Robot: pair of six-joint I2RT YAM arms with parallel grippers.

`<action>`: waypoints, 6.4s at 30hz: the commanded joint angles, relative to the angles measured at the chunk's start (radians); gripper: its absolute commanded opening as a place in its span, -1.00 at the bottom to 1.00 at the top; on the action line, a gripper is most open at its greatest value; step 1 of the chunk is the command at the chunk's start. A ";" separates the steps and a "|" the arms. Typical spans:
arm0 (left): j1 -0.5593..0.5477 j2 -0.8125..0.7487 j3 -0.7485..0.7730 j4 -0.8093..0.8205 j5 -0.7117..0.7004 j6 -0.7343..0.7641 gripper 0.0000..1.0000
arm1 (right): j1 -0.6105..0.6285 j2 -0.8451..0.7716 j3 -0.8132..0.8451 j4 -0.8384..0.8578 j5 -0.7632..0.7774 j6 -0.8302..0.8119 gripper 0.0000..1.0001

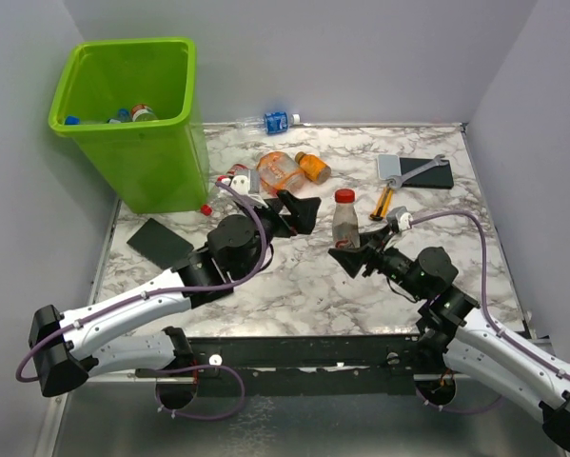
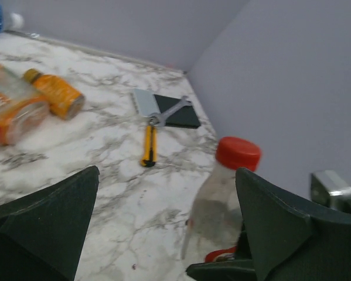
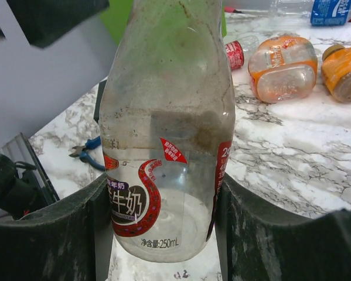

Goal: Put the plastic bottles in the bin
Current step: Pick up the plastic bottle at the center of the board, then place the plastic bottle in the trash bin, then move the plastic bottle to the center of the board.

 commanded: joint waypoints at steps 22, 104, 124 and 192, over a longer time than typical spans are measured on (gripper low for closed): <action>0.020 0.300 0.264 0.095 0.612 0.146 0.49 | 0.008 -0.044 -0.016 0.078 -0.134 -0.036 -0.30; 0.881 0.541 0.708 0.505 -0.409 0.669 -1.00 | 0.007 -0.128 0.059 -0.485 0.146 0.341 0.94; 0.887 0.607 0.667 0.298 -0.380 0.533 -0.32 | 0.007 -0.134 0.063 -0.514 0.200 0.300 0.95; 0.260 0.190 -0.099 -0.023 0.062 0.394 0.98 | -0.309 0.942 0.562 -0.224 0.177 0.476 0.87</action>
